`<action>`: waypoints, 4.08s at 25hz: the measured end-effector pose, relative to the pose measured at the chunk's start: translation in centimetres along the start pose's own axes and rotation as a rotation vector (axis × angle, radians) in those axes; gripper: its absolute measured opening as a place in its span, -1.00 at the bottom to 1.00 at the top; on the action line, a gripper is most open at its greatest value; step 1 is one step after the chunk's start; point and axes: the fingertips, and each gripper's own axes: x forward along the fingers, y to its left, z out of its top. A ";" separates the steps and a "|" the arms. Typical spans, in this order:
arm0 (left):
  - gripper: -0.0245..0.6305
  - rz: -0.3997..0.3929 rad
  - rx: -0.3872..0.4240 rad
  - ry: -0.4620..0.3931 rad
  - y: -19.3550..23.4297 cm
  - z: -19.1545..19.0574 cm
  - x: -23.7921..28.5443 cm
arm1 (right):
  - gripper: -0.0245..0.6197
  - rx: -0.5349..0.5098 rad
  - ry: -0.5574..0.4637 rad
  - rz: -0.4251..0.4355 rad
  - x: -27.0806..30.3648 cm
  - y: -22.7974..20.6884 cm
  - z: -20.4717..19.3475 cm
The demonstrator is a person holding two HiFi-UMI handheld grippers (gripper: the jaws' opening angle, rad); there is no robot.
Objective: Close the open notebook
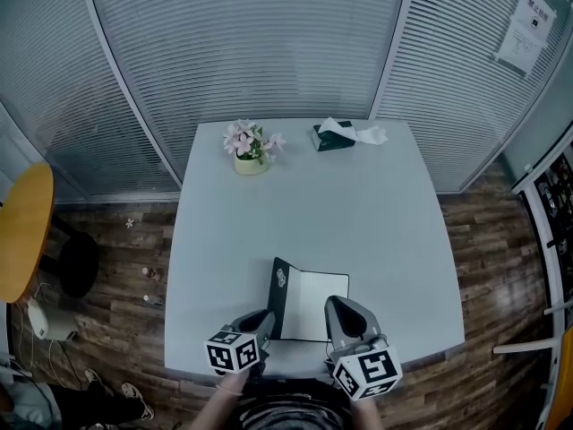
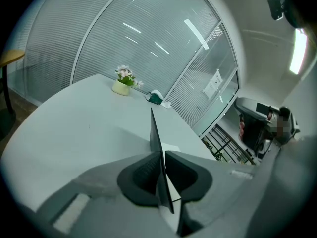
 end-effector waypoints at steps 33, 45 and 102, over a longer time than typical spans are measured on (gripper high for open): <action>-0.79 -0.083 0.075 -0.014 -7.9 -0.9 4.3 | -0.91 -0.015 -0.039 0.022 -2.8 -3.9 1.4; -0.77 -0.095 0.140 0.039 -10.1 -2.2 6.4 | -0.91 -0.011 -0.013 -0.015 -3.6 -5.1 0.2; -0.69 -0.125 -0.010 0.320 -11.8 -10.3 15.7 | -0.91 0.013 0.052 -0.103 -7.0 -8.9 -2.7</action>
